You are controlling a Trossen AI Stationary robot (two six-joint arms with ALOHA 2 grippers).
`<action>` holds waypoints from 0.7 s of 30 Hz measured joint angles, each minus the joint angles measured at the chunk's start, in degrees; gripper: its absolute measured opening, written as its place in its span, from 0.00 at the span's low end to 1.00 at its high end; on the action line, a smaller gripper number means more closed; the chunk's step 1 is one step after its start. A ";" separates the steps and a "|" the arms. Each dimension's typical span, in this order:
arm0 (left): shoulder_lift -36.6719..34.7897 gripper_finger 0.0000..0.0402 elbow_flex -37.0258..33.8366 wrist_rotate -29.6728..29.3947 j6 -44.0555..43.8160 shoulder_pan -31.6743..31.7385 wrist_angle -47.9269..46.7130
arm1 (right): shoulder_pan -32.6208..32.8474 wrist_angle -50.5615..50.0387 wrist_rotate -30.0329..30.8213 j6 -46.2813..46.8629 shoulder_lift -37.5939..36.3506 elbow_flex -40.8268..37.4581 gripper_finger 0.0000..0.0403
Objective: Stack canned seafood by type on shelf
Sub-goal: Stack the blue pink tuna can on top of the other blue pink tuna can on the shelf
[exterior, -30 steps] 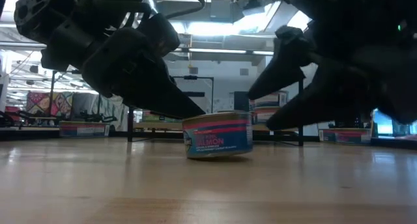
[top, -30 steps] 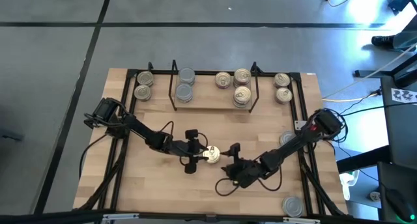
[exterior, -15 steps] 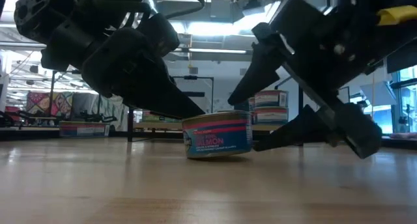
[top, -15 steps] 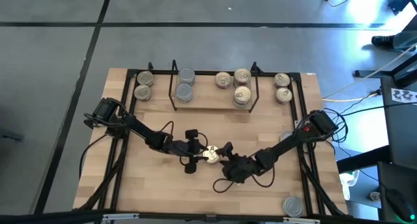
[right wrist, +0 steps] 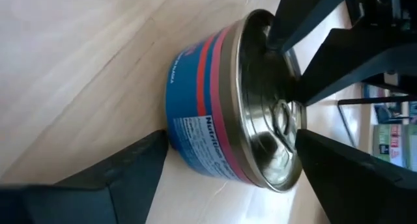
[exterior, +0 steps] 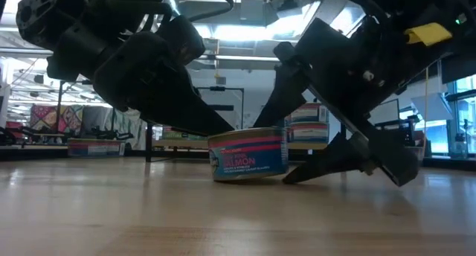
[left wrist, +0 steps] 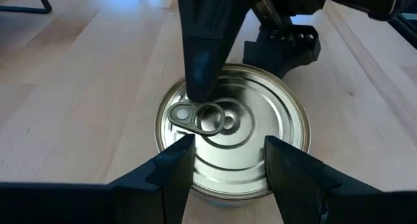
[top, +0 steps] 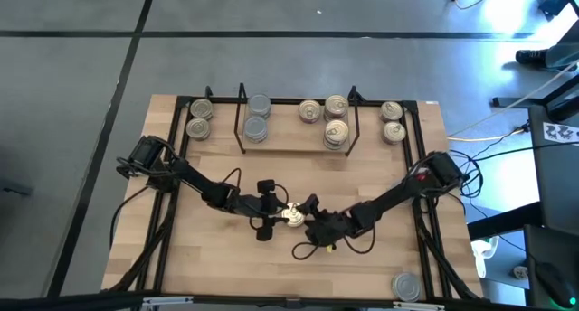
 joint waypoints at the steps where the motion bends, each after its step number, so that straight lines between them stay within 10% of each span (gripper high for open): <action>1: 0.00 0.46 -0.01 0.01 0.00 0.00 0.00 | 0.04 0.57 0.48 -0.50 0.59 0.02 0.85; 14: -0.02 0.46 -0.06 0.05 -0.04 0.00 0.07 | 0.04 7.12 1.48 -8.82 2.98 -0.03 0.84; 21: -0.07 0.46 -0.12 -0.36 -0.07 0.00 -0.02 | 0.11 7.75 0.87 -8.52 3.05 -0.09 0.66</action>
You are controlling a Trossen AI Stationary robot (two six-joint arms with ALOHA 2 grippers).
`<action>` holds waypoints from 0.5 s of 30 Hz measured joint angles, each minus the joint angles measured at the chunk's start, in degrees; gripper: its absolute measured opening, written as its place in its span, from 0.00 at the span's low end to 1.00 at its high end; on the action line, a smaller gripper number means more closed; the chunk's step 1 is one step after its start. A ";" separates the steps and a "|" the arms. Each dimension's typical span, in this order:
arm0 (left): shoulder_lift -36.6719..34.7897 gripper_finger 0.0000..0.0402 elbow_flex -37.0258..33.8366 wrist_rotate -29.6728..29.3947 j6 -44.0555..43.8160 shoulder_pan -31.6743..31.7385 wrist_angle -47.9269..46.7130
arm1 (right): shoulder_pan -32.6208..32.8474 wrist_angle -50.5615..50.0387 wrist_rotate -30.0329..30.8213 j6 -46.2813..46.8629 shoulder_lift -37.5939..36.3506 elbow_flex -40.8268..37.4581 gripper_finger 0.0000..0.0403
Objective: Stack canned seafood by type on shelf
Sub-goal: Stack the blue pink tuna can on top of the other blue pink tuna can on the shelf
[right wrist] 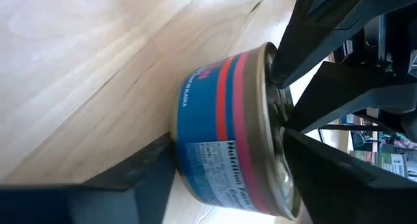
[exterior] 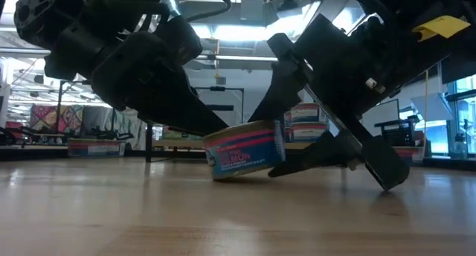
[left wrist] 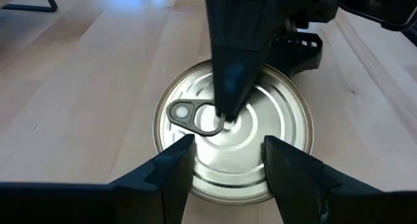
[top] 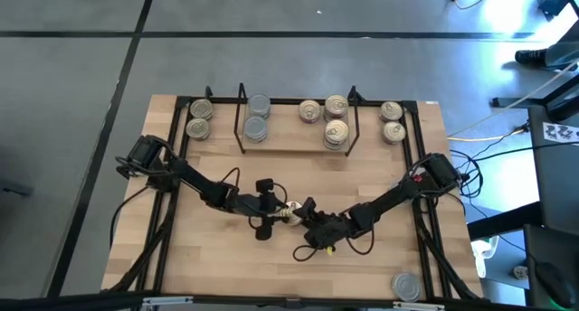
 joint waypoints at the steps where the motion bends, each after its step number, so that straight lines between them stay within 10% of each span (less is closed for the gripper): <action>1: -0.02 0.46 -0.02 0.00 -0.15 0.00 0.02 | 0.02 0.04 0.09 0.90 0.02 -0.02 0.62; 15: -9.23 0.46 0.09 -2.14 -1.45 0.11 -11.98 | 0.70 1.28 2.19 21.11 -0.36 1.56 0.52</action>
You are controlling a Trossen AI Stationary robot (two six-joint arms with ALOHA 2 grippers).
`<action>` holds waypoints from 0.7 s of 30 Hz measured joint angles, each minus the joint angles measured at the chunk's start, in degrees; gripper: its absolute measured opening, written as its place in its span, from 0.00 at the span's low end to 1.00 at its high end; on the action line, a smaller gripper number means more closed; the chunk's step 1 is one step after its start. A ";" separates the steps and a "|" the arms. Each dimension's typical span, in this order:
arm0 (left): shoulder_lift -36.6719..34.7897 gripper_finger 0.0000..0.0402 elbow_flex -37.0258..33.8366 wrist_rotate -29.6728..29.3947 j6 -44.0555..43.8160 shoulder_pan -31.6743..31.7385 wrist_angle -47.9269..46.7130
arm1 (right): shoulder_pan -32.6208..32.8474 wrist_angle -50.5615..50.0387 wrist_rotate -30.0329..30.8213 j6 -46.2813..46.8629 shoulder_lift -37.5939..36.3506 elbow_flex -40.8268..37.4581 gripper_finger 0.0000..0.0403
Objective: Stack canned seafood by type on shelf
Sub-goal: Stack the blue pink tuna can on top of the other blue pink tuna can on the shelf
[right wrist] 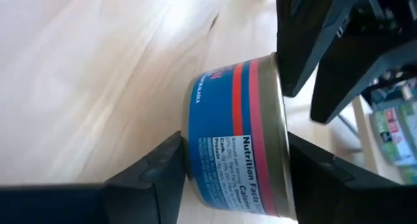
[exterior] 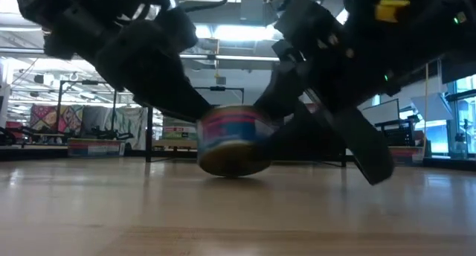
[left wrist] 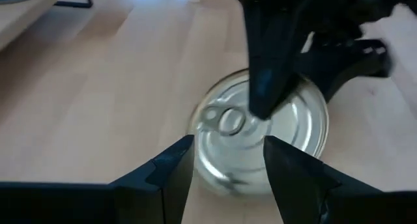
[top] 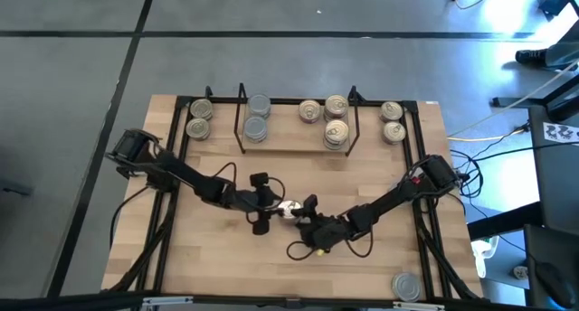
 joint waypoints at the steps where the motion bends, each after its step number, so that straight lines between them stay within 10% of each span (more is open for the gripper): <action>1: -1.14 0.46 0.00 -0.52 -0.04 -0.10 -1.98 | -0.02 -0.30 0.01 1.79 -0.01 0.48 0.52; 21: -9.35 0.46 -0.13 -14.91 -5.14 -2.54 -29.75 | -7.01 -39.46 7.56 6.53 -2.13 20.52 0.50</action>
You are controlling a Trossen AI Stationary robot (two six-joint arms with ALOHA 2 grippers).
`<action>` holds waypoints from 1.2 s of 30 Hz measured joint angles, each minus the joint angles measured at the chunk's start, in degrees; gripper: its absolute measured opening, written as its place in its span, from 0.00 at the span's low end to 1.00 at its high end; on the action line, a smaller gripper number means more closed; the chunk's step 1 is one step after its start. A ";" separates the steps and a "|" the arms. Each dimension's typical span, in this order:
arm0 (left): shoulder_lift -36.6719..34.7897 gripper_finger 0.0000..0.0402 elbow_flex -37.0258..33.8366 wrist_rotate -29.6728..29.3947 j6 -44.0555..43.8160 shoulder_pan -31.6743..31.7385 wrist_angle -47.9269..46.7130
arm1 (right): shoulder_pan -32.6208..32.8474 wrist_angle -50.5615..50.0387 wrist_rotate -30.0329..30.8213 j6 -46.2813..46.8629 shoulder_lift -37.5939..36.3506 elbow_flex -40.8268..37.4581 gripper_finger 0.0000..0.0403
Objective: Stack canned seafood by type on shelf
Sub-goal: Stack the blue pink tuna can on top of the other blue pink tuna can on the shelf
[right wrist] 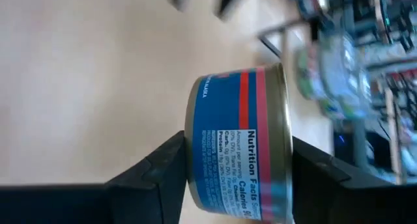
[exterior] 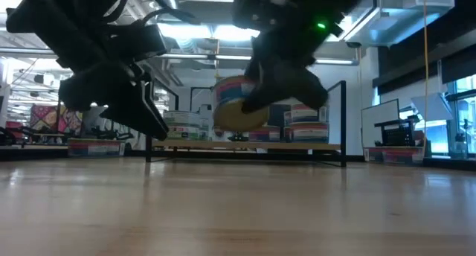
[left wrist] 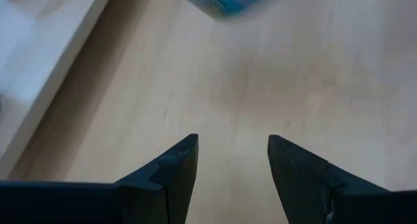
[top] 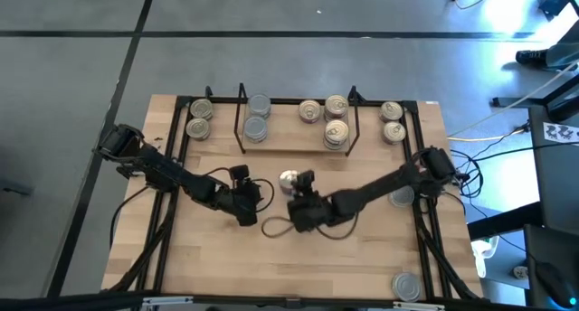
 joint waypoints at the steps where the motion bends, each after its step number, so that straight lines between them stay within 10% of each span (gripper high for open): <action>1: 0.00 0.46 0.00 -0.33 -0.03 -0.02 -0.43 | -1.15 -2.34 0.04 0.11 -0.19 1.48 0.50; 22: -18.21 0.46 -9.37 -0.90 4.44 -0.05 -3.58 | -35.61 -13.05 -12.85 -0.94 -6.82 10.77 0.50; 36: -32.85 0.46 -15.88 -1.18 6.75 3.89 0.46 | -41.36 -7.03 -17.22 -5.32 -4.56 10.33 0.50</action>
